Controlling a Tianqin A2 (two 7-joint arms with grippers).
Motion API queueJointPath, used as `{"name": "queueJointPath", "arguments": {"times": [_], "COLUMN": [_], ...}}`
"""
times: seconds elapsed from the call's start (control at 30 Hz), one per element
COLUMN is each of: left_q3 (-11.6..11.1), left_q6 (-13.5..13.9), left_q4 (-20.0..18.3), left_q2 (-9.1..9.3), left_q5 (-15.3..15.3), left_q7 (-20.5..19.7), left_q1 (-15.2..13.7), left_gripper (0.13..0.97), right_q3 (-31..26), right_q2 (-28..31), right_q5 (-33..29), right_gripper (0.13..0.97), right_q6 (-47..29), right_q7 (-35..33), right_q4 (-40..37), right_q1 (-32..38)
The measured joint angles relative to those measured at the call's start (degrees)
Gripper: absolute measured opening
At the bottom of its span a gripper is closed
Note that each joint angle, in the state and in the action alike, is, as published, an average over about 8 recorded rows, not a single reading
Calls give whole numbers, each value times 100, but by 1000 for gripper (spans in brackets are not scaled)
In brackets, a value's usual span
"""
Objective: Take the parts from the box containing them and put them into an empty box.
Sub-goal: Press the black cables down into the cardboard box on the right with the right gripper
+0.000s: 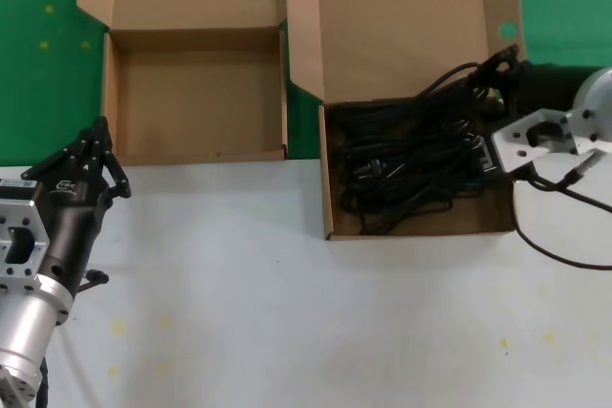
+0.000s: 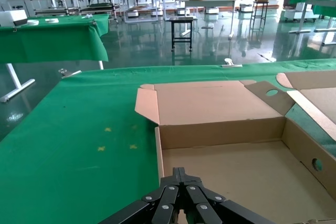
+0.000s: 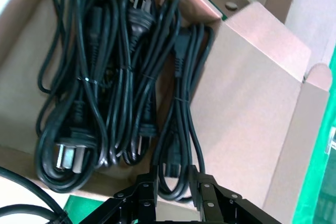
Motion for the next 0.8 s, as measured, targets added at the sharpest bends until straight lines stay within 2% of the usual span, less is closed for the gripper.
{"name": "queueJointPath", "arguments": {"times": [0.37, 0.63, 0.8], "left_q3": [0, 0, 0], "left_q6": [0, 0, 0], "left_q4": [0, 0, 0], "left_q2": [0, 0, 0], "left_q5": [0, 0, 0], "left_q7": [0, 0, 0], "left_q1": [0, 0, 0], "left_gripper": [144, 144, 144], "right_q3": [82, 100, 126], "right_q2": [-178, -248, -263], "right_q5": [-342, -384, -388], "right_gripper": [253, 176, 169], "right_q6": [24, 34, 46], "right_q7": [152, 162, 156], "right_q4": [-96, -114, -88], "right_q1": [53, 37, 41]}}
